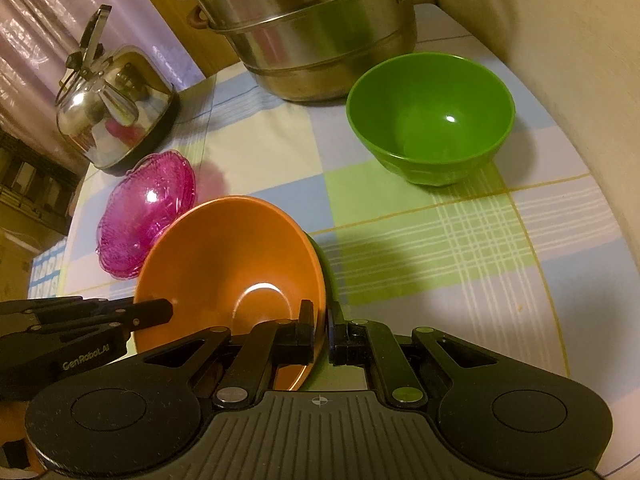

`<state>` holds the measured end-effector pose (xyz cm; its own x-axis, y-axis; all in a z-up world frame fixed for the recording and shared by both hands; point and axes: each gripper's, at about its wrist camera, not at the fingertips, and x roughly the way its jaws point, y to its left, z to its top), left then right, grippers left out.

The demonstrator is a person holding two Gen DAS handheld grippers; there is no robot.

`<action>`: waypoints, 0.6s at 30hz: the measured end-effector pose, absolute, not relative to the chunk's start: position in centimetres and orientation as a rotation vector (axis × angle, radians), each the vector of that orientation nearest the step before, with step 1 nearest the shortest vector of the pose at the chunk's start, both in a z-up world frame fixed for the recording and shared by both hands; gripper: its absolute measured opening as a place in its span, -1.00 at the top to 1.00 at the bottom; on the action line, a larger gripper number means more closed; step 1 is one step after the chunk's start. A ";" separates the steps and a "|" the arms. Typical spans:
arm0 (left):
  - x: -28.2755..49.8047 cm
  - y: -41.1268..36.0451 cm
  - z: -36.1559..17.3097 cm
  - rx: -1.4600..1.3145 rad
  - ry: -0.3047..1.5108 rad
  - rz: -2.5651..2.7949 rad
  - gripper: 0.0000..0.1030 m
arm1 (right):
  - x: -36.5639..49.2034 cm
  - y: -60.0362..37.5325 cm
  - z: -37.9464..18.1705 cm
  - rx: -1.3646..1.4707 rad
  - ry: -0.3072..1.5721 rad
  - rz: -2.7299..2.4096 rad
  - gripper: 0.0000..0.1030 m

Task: Organize plates and bowls
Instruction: 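Lift the orange bowl with both grippers and carry it over the large green bowl, then lower the orange bowl into the green bowl and open both grippers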

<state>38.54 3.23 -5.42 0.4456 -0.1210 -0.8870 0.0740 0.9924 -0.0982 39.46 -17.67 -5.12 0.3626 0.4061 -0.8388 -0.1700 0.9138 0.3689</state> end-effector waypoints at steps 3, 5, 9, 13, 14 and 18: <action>38.5 3.5 -4.9 -0.059 1.080 -0.118 0.82 | 39.4 -17.7 -5.1 0.239 1.138 0.377 0.83; 38.4 3.6 -4.4 -0.051 1.066 -0.111 0.82 | 39.3 -17.9 -5.0 0.251 1.123 0.383 0.77; 37.7 3.9 -3.6 -0.065 1.043 -0.110 0.81 | 39.1 -18.8 -4.7 0.279 1.094 0.359 0.16; 36.5 4.2 -2.9 -0.096 1.020 -0.105 0.74 | 38.4 -19.6 -4.1 0.305 1.085 0.357 0.07; 36.0 4.3 -2.6 -0.105 1.011 -0.100 0.67 | 38.1 -19.8 -3.9 0.314 1.083 0.358 0.06; 33.7 4.5 -1.8 -0.129 0.985 -0.075 0.43 | 36.2 -20.8 -3.0 0.356 1.067 0.353 0.00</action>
<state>33.74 4.54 -1.83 0.5507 -0.1215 -0.8258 0.0050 0.9898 -0.1423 36.17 -20.78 -3.03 0.4386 0.4455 -0.7805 -0.1082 0.8883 0.4462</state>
